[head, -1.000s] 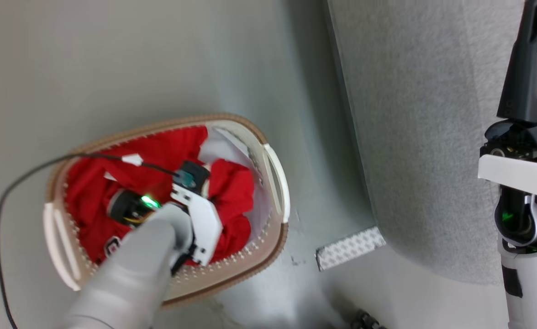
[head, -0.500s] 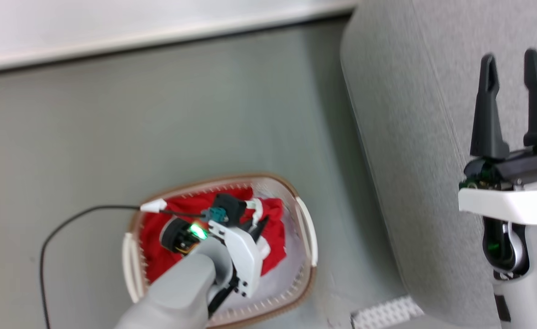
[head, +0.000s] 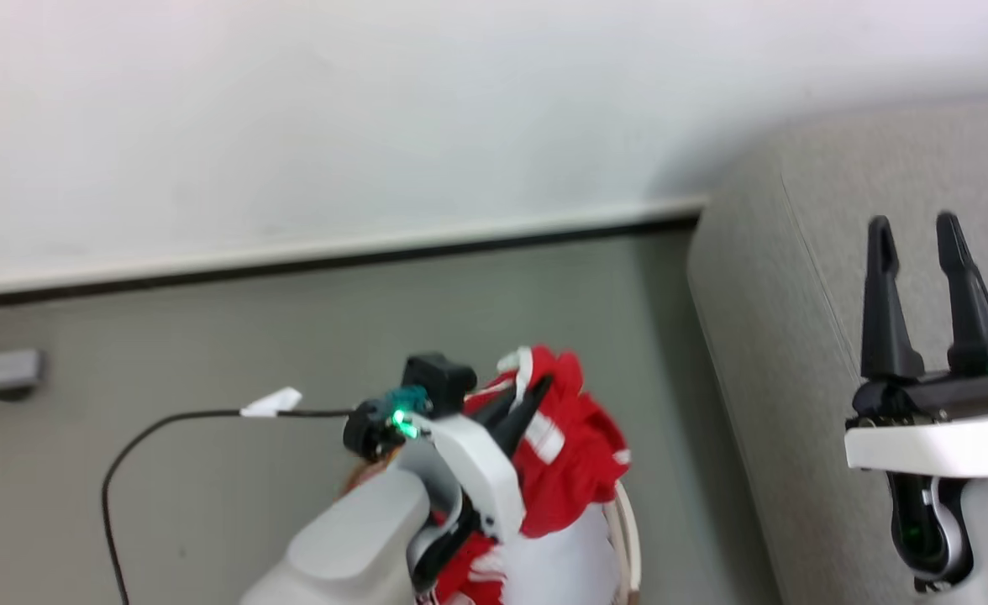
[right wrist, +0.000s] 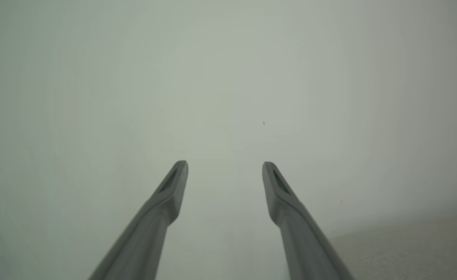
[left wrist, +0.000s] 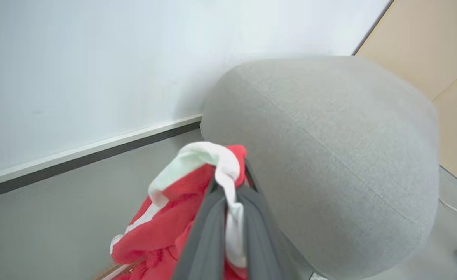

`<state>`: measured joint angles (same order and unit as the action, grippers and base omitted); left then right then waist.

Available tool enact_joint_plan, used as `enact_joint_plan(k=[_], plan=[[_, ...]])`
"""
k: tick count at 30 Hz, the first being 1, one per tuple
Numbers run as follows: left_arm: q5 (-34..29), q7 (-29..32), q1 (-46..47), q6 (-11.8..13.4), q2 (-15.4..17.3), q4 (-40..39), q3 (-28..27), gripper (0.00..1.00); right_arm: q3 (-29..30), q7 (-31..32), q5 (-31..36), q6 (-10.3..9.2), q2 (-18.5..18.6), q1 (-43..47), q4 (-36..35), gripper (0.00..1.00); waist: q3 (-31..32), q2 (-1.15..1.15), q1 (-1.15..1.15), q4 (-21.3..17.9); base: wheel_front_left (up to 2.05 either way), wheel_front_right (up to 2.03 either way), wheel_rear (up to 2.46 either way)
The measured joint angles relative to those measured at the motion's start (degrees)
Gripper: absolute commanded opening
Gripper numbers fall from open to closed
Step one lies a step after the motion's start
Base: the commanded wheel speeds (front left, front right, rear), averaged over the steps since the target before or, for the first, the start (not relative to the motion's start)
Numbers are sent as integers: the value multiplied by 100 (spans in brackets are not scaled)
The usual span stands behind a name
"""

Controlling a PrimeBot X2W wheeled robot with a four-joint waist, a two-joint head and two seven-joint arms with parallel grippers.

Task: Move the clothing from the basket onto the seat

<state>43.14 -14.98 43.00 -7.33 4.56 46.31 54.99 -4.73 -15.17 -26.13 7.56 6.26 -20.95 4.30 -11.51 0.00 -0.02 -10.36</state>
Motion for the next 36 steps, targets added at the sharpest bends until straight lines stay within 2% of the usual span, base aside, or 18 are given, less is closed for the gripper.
enact_joint_plan(k=[7, 12, 18, 29, 32, 36], plan=[[-286, -10, -173, 192, 305, -1308, -646, 0, -33, -1, -116, 0, 19, 403, -44, 100, 551, 0, 0, 310, 0, 0, 0], [-342, -3, -186, 333, 542, -1959, -793, 0, -153, -1, -136, 0, 33, 628, -19, 100, 871, 0, 0, 418, 0, 0, 0], [-291, 287, -38, 577, 824, -2715, -1012, 0, -575, -1, -160, 0, 66, 812, 65, 100, 1081, 0, 1, 469, 0, 0, 0], [-256, 494, -70, 766, 995, -3219, -1036, 0, -1274, -1, -338, 0, 304, 754, 36, 100, 1007, 0, 2, 521, 0, 0, 0], [-256, 523, -64, 788, 1001, -3261, -1021, 0, -1717, -1, -528, 0, 489, 632, 59, 100, 970, 0, 2, 546, 0, 0, 0], [-266, 533, -43, 779, 953, -3279, -953, 0, -2417, -1, -907, 0, 806, 341, 508, 100, 939, 0, 2, 624, 0, 0, 0]])
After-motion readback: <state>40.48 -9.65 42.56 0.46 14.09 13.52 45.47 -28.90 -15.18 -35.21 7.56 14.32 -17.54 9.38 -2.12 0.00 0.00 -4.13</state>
